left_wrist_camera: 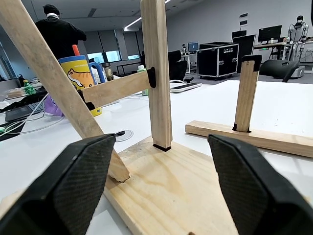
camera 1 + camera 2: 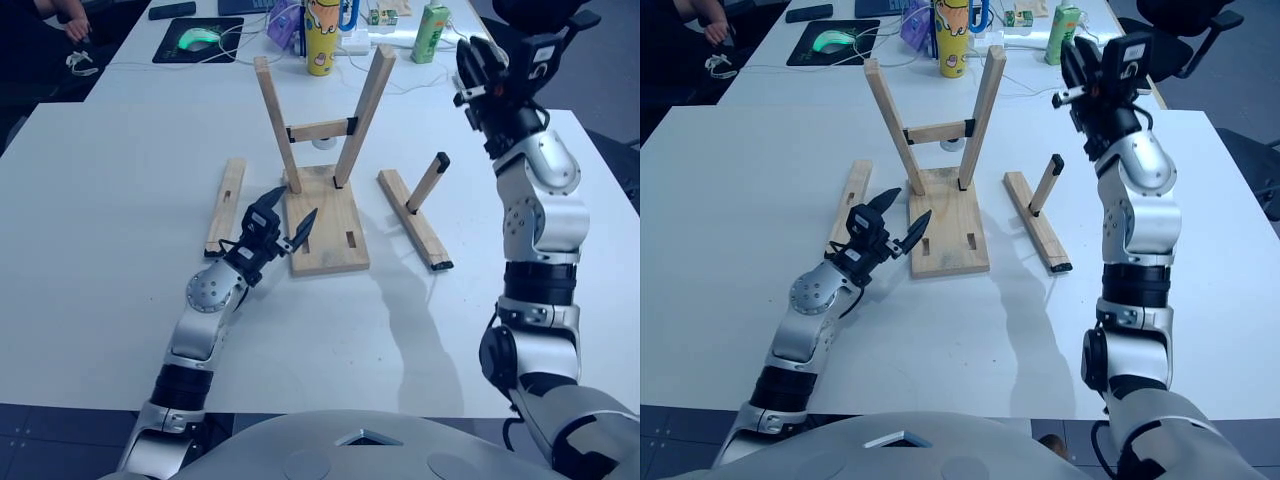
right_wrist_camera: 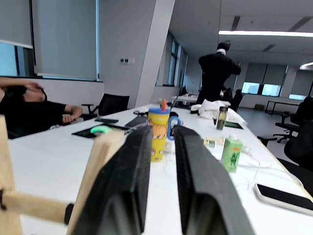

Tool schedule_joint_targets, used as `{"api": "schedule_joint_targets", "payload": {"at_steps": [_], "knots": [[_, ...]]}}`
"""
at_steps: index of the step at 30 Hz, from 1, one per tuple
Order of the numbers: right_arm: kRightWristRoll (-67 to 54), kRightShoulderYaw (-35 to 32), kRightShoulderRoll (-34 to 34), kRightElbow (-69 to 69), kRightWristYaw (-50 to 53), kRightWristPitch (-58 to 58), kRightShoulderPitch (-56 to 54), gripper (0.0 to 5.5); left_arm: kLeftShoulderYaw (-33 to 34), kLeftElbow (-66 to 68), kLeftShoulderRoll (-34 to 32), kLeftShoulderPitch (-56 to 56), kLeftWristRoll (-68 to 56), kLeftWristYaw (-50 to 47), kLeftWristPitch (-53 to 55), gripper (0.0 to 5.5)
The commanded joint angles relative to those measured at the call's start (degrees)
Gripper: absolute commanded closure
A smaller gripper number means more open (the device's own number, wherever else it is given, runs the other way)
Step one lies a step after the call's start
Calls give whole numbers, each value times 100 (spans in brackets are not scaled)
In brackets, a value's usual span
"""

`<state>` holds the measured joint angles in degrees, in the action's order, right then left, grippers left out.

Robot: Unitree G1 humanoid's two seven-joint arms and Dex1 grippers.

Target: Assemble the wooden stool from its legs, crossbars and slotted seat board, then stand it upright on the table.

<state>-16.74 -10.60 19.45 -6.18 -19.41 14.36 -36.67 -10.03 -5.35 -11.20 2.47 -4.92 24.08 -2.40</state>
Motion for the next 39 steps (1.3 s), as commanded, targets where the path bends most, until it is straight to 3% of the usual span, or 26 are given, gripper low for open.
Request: {"api": "schedule_joint_targets", "payload": {"at_steps": [1,7,14,25,32,39], "knots": [[14,8,-15,-392,-60,-121,-313,541,-25,80,33,73,81,-41,-29,199],[49,41,-103,-840,-89,-322,-333,546,4,86,19,86,70,-9,-19,199],[307,459,-332,-2192,-457,-329,1061,546,110,-53,144,96,-57,-141,106,199],[373,503,-272,-2556,-517,-574,239,546,68,139,151,258,-1,-123,48,199],[113,-55,-283,-1827,-156,-1515,-307,546,18,219,157,252,-16,-75,11,199],[66,-27,-360,-1582,-182,-1373,-344,546,-20,219,191,218,-2,-100,-6,199]]}}
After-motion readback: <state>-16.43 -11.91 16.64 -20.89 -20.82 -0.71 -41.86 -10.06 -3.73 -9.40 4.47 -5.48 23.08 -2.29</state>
